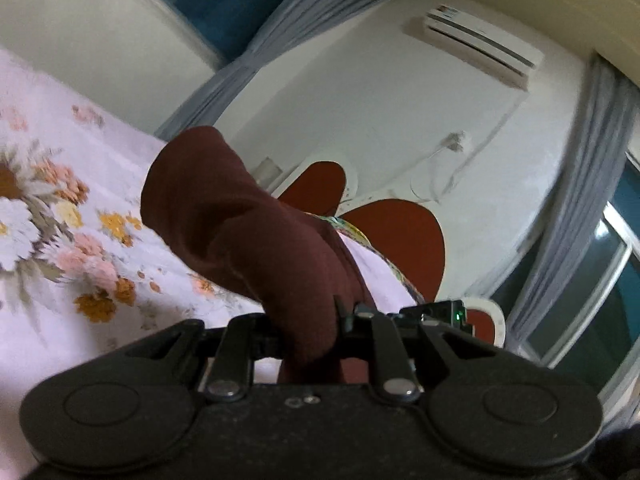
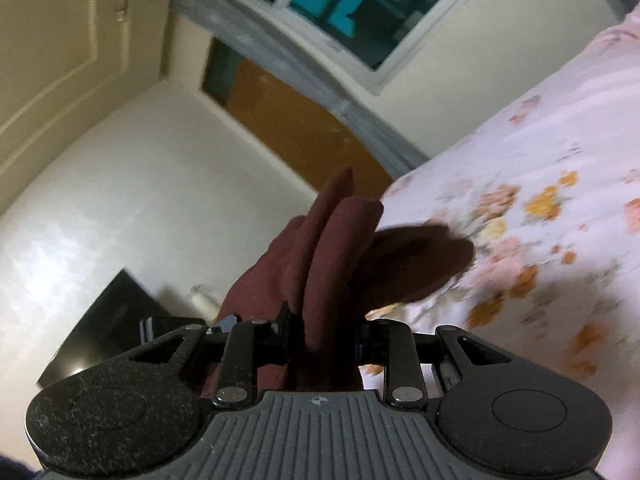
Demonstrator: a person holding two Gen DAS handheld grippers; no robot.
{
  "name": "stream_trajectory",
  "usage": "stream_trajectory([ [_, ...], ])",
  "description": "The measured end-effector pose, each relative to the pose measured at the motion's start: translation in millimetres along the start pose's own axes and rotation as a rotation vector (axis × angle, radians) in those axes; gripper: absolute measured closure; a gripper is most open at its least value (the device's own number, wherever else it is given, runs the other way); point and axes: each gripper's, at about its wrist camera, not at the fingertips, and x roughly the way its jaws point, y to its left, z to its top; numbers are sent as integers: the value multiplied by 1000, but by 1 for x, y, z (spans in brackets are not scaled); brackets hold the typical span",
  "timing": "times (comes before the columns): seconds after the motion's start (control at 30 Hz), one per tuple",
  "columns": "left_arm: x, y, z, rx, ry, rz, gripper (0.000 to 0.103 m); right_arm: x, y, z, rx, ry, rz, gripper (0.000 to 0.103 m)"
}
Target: Fold small clothes
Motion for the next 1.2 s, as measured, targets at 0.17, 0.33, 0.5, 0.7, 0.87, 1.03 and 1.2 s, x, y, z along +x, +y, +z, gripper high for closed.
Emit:
stream_trajectory([
  [0.17,-25,18,-40,16,38,84,84,33,-13,-37,33,82,18,76],
  [0.33,-18,128,-120,-447,199,234,84,91,-99,-108,358,305,-216,76],
  [0.5,-44,146,-163,-547,128,214,71,79,-133,-135,477,242,-154,58],
  [0.7,-55,120,-186,-459,181,166,52,52,-107,-144,300,310,-127,18],
  [0.87,-10,114,-179,-436,222,202,73,77,-84,-159,225,400,-164,59],
  [1.03,-25,98,-175,-544,153,62,75,68,-62,-158,290,405,-129,76],
  [1.2,-41,96,-200,-625,191,137,72,53,-64,-180,398,419,-170,67],
])
